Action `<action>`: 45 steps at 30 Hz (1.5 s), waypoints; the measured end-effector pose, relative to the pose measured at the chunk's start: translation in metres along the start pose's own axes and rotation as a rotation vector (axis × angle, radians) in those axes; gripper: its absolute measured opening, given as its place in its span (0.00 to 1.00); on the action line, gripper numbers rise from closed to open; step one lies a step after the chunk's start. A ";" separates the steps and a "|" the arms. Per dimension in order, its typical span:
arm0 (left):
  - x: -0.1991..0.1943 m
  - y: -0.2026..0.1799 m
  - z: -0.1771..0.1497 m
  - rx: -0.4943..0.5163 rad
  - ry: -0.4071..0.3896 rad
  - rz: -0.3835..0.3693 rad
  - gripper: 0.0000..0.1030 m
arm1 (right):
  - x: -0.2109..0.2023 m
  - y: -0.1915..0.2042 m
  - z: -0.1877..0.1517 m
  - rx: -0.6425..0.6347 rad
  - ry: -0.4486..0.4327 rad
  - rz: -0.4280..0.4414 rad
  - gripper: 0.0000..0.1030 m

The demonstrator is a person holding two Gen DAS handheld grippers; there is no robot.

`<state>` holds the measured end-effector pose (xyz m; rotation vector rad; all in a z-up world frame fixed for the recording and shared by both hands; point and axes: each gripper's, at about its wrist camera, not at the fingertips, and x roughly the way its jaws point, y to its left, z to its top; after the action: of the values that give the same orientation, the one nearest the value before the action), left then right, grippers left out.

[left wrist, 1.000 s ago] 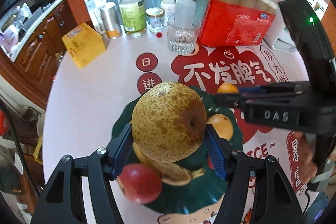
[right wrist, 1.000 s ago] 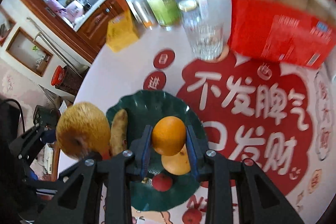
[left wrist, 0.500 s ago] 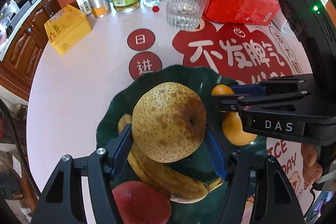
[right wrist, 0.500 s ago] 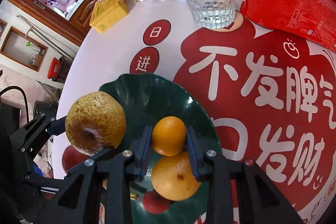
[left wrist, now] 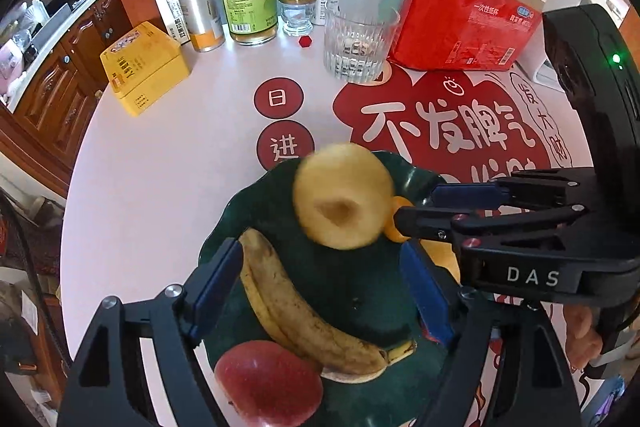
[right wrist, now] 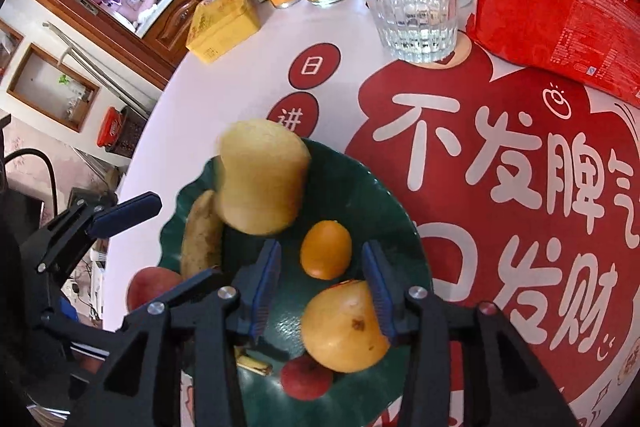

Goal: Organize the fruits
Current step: 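Open both tools to drop the pear and orange onto the plate, then move both tools back toward the tomatoes on the cloth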

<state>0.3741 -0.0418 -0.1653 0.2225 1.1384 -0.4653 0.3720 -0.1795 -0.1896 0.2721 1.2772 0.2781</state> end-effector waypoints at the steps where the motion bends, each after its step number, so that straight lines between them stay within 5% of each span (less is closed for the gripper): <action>1: -0.003 0.000 -0.001 -0.002 -0.003 0.000 0.78 | -0.002 0.001 -0.001 -0.001 -0.003 -0.001 0.42; 17: -0.060 -0.015 -0.032 0.005 -0.042 0.033 0.78 | -0.051 0.021 -0.029 -0.042 -0.065 -0.016 0.42; 30: -0.118 -0.025 -0.070 -0.076 -0.074 0.056 0.79 | -0.105 0.036 -0.085 -0.098 -0.142 -0.047 0.42; 45: -0.189 -0.073 -0.101 -0.142 -0.192 0.036 0.83 | -0.191 0.032 -0.134 -0.111 -0.268 -0.083 0.42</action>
<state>0.1934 -0.0200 -0.0298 0.0728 0.9735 -0.3645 0.1910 -0.2106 -0.0427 0.1551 1.0015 0.2324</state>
